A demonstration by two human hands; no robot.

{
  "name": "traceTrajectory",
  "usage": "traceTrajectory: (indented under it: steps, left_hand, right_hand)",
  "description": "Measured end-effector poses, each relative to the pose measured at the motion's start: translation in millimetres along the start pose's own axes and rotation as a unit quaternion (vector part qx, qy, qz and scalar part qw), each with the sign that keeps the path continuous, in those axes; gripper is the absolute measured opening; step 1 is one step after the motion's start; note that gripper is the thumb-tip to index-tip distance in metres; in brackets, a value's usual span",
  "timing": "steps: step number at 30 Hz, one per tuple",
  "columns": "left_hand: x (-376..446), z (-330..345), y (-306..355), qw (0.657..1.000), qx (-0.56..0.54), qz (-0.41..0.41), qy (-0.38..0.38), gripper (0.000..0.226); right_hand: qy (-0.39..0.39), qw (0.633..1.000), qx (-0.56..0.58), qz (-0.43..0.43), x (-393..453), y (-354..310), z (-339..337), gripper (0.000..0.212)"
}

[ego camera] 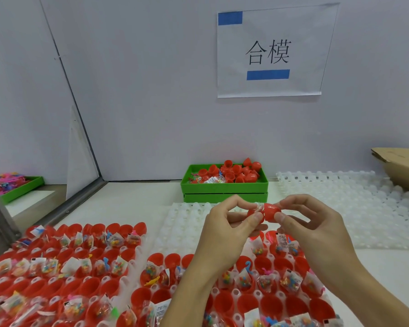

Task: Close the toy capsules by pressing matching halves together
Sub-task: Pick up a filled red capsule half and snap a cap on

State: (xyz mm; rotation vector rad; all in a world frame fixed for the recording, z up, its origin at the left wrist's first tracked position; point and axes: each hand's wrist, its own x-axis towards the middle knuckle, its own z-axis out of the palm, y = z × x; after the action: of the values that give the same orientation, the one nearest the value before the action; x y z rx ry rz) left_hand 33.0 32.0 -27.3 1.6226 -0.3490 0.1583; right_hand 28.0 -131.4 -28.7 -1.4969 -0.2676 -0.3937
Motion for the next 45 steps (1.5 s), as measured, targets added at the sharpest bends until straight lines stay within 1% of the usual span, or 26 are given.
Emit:
traceTrajectory:
  steps: [4,8,16,19,22,25,28,32,36,41,45]
  left_hand:
    - [-0.8,0.8,0.1,1.000,-0.010,0.004,0.005,0.007]
    - [-0.6,0.9,2.6,0.999,-0.043,0.001,0.002,0.008]
    - [-0.1,2.5,0.9,0.999,-0.039,0.007,0.023,0.006]
    - [-0.1,3.1,1.4,0.999,-0.040,0.015,0.022,0.010]
    - [-0.8,1.8,1.8,0.999,-0.037,0.025,0.014,0.006]
    - [-1.5,-0.4,2.0,0.999,-0.022,0.035,-0.007,0.007]
    - [-1.5,0.0,1.3,0.999,0.004,0.038,0.001,0.014]
    - [-0.9,1.6,-0.5,0.999,0.000,0.034,0.016,0.007]
    - [-1.0,2.3,-0.9,0.999,-0.004,0.032,0.024,0.006]
    - [-1.2,3.8,-3.6,0.996,0.069,0.047,0.032,0.009]
    - [-2.9,3.5,-0.8,0.996,0.081,0.045,0.020,0.012]
  right_hand:
    - [0.004,1.000,-0.005,0.006,-1.0,-0.1,0.5,0.016]
    - [0.015,1.000,-0.008,0.007,-1.5,-0.8,0.3,0.016]
    - [0.013,1.000,-0.013,0.006,-3.0,-3.2,3.0,0.015]
    - [0.014,1.000,-0.016,0.003,-2.8,-4.1,3.3,0.015]
    - [0.024,1.000,-0.019,0.003,-2.4,-5.6,4.0,0.020]
    - [0.029,0.999,-0.021,0.001,-2.1,-6.0,3.4,0.018]
    - [0.028,0.999,-0.019,0.000,-3.0,-6.0,2.5,0.020]
    - [0.025,0.999,-0.031,0.004,-2.2,-2.6,2.5,0.015]
    - [0.010,0.999,-0.039,-0.008,-1.7,-1.3,1.1,0.018]
    - [-0.017,0.996,-0.077,-0.034,-3.5,-1.9,0.2,0.029]
    - [-0.019,0.996,-0.083,-0.040,-3.5,-1.7,-0.1,0.027]
